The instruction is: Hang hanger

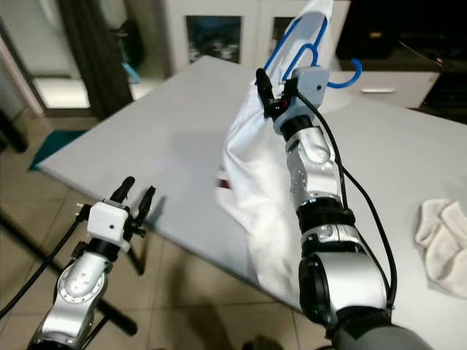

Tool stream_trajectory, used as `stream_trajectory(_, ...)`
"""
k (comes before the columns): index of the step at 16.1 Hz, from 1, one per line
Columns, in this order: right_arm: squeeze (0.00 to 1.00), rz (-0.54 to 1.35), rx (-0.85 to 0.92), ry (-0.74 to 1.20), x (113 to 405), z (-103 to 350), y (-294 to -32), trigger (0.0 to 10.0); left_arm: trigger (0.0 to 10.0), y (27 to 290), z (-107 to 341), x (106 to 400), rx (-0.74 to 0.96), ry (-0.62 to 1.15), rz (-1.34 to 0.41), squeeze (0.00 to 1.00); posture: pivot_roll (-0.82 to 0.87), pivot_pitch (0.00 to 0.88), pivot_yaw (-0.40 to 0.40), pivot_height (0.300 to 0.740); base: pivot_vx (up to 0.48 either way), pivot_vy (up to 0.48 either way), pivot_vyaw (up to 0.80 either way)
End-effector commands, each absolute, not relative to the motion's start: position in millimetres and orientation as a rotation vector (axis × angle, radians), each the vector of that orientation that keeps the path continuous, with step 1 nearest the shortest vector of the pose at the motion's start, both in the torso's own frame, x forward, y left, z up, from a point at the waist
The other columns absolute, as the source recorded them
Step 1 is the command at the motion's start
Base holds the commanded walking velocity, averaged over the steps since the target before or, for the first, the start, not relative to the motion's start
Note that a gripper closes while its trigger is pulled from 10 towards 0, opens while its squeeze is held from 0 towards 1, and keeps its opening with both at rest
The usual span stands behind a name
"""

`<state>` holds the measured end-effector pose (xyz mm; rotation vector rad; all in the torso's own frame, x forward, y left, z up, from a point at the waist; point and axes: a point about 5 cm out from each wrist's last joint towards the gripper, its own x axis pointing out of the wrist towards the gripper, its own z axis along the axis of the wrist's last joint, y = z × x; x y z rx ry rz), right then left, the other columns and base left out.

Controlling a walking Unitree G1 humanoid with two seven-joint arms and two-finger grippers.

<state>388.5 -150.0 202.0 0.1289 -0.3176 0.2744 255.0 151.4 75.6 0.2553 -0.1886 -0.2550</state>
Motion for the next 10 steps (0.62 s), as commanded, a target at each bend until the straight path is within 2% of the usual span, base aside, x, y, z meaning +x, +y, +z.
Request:
stream_trajectory(1, 0.00, 0.278, 0.139, -0.310, 387, 199, -147, 10.0, 10.0, 150, 78, 256, 0.260, -0.203, -0.271, 0.00, 0.00, 0.014, 0.008, 0.740, 0.000, 0.000, 0.00)
stream_trajectory(5, 0.00, 0.344, 0.162, -0.235, 375, 170, -124, 10.0, 10.0, 147, 91, 259, 0.282, -0.264, -0.285, 0.00, -0.01, 0.014, 0.012, 0.740, 0.000, 0.000, 0.00)
stream_trajectory(10, 0.00, 0.396, 0.193, -0.241, 372, 172, -105, 10.0, 10.0, 134, 143, 274, 0.284, -0.478, -0.369, 0.00, 0.00, 0.005, 0.008, 0.740, 0.000, 0.000, 0.00)
